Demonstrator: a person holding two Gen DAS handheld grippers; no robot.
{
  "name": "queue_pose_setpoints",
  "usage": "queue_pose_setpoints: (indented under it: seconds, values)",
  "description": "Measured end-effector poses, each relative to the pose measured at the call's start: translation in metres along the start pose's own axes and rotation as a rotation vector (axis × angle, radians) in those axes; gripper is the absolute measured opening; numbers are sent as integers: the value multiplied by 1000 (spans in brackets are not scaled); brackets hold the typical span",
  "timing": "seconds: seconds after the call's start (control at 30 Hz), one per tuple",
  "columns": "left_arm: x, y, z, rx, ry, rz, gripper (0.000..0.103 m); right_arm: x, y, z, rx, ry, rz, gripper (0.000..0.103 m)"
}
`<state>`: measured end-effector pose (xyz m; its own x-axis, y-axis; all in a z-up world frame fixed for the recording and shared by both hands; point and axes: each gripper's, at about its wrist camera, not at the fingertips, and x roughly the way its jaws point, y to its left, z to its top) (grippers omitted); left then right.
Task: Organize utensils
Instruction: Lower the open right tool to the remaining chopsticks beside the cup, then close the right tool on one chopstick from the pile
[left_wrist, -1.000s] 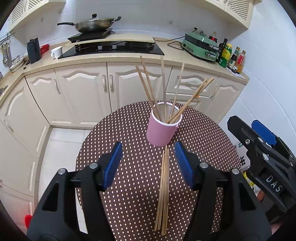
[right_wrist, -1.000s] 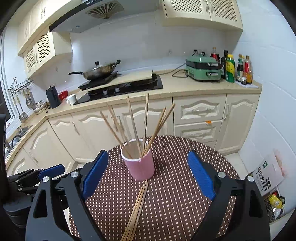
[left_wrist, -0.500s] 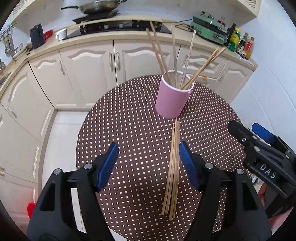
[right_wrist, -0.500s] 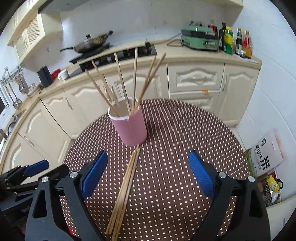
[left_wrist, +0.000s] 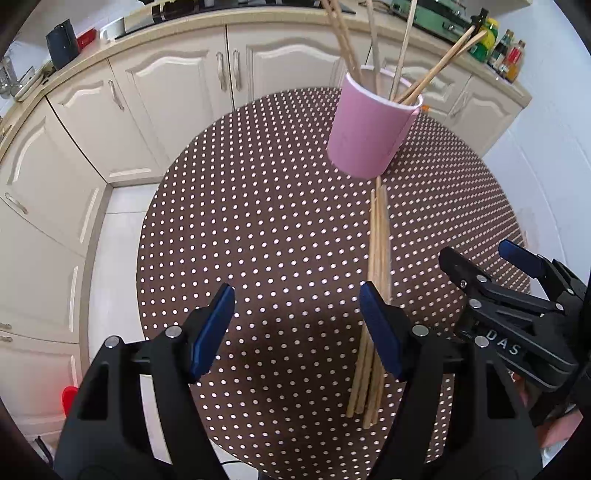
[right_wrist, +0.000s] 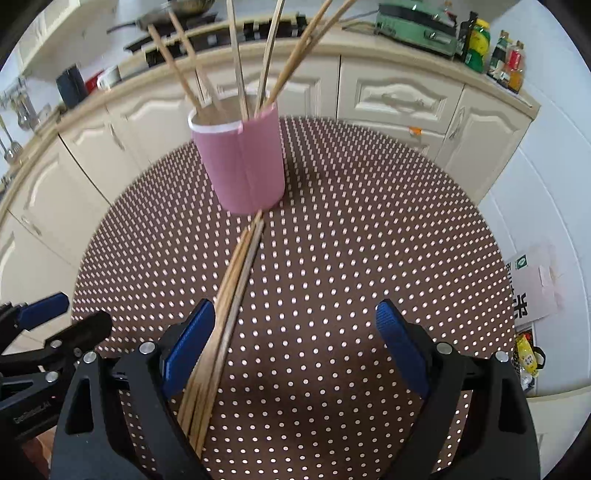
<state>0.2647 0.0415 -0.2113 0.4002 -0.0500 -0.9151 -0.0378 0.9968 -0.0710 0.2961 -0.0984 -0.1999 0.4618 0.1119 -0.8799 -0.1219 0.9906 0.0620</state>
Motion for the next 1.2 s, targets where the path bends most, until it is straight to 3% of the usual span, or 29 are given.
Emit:
queue_pose_setpoints:
  seconds: [0.27,0.47,0.73,0.87,0.97,1.03,1.13,1.2]
  values:
    - [22,6,3,12,55,1,69,41,5,-3,-11,107,-21,85]
    - [38,11,3,11,103,-19,69,60,6,-1,9,166,22,85]
    - [51,8,8,36,142,-16,69,67,12,4,-22,168,-12,87]
    - [55,5,12,41,157,-24,69,68,17,7,-37,172,-22,82]
    - [59,2,16,45,161,-29,69,64,20,13,-64,147,-11,57]
    - [61,0,18,45,169,-35,69,61,20,14,-57,137,-9,32]
    - [65,-4,20,42,172,-52,69,59,15,15,-43,131,-3,12]
    - [65,-7,22,39,168,-78,69,59,5,16,-4,135,27,8]
